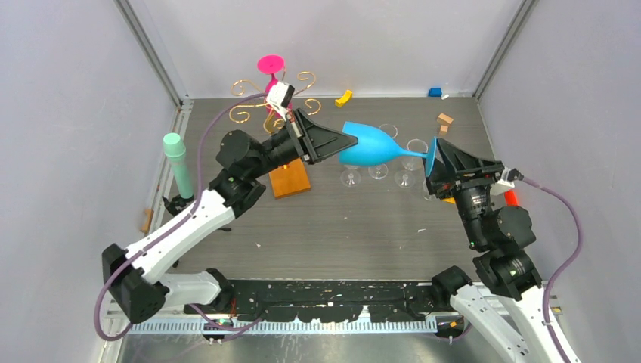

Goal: Take the wine glass off the wine glass rack

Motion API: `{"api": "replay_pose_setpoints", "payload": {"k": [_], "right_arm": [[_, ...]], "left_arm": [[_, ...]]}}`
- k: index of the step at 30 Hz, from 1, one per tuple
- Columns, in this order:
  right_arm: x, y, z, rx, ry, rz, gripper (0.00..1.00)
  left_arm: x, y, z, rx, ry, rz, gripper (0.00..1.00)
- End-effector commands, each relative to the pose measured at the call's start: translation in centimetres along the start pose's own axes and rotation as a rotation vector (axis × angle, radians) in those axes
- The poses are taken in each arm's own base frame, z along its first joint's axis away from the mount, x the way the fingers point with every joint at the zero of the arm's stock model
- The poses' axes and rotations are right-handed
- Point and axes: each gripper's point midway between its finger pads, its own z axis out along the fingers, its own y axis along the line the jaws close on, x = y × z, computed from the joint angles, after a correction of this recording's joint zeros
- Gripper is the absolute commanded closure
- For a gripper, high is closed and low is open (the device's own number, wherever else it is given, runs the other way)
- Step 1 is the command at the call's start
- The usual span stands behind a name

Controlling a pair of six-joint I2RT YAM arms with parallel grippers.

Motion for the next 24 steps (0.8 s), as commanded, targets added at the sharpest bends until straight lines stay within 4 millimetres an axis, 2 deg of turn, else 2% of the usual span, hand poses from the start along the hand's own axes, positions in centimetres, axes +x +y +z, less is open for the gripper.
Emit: {"api": "replay_pose_setpoints", "payload": {"k": [1, 2, 5, 8, 12, 17, 21, 24], "right_arm": [[-4.1, -1.4, -1.3, 0.118, -0.201, -0.200, 0.33], [-4.7, -2.2, -1.7, 0.160, -0.220, -0.253, 0.33], [-6.8, -2.7, -2.9, 0.225, -0.313, -0.358, 0.33], [-8.7, -3.7, -4.0, 0.300, -0.389, -0.440, 0.34], [-10.1, -4.3, -5.0, 0.369, -0.435, -0.550, 0.36], [-11.2, -5.4, -5.9, 0.483, -0.441, -0.692, 0.38], [-10.7, -5.9, -6.2, 0.521, -0.385, -0.753, 0.39], [-10.7, -6.4, -6.7, 0.543, -0.361, -0.777, 0.39]], "left_arm": [[0.3, -2.1, -1.7, -0.078, 0.042, 0.305, 1.00], [0.4, -1.2, -2.0, -0.133, 0.054, 0.337, 1.00], [1.0, 1.7, -3.0, -0.284, 0.128, 0.427, 1.00], [2.6, 4.4, -3.6, -0.404, 0.230, 0.495, 1.00], [5.1, 8.2, -4.2, -0.585, 0.386, 0.603, 1.00], [6.5, 13.3, -4.4, -0.829, 0.555, 0.732, 1.00], [6.1, 16.3, -5.5, -1.015, 0.675, 0.844, 1.00], [6.1, 18.4, -5.9, -1.091, 0.737, 0.865, 1.00]]}}
